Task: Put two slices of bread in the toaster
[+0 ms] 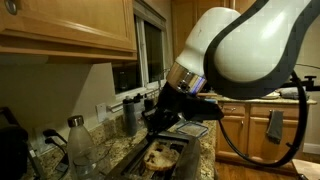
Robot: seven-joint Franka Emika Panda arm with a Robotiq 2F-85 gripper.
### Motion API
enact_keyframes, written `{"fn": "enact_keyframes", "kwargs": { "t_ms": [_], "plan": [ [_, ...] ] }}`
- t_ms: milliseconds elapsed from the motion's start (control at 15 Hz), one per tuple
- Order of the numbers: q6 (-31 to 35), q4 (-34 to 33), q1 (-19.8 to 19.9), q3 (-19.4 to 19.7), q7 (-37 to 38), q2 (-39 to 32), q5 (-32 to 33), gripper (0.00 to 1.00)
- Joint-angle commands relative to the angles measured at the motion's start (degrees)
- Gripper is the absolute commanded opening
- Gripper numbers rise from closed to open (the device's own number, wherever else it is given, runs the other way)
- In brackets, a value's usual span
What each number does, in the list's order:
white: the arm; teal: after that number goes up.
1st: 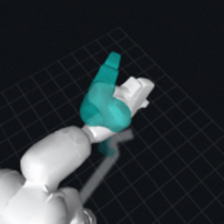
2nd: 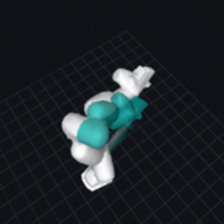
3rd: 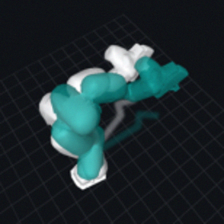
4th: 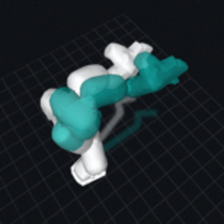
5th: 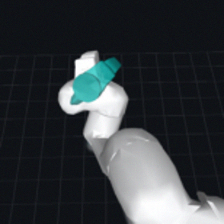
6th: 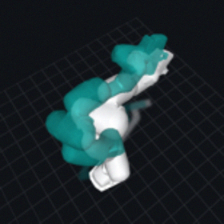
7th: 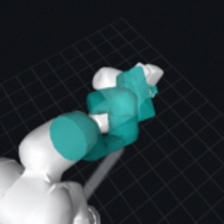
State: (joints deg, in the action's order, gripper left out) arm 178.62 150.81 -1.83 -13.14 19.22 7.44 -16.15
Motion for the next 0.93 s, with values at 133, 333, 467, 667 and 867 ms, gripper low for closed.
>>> {"fn": "enact_keyframes", "kwargs": {
  "t_ms": [133, 333, 467, 667, 867],
  "plan": [
    [1.7, 1.0, 2.0, -1.5, 2.0, -0.3, 1.5, 0.08],
    [1.6, 1.1, 2.4, -1.7, 2.2, -0.5, 1.7, 0.08],
    [1.5, 0.9, 3.3, -2.2, 2.6, -0.9, 2.4, 0.08],
    [1.4, 1.1, 4.5, -3.1, 3.1, -0.5, 3.6, 0.08],
    [1.2, 1.3, 5.7, -4.3, 4.2, 0.1, 5.0, 0.08]
  ]
}}
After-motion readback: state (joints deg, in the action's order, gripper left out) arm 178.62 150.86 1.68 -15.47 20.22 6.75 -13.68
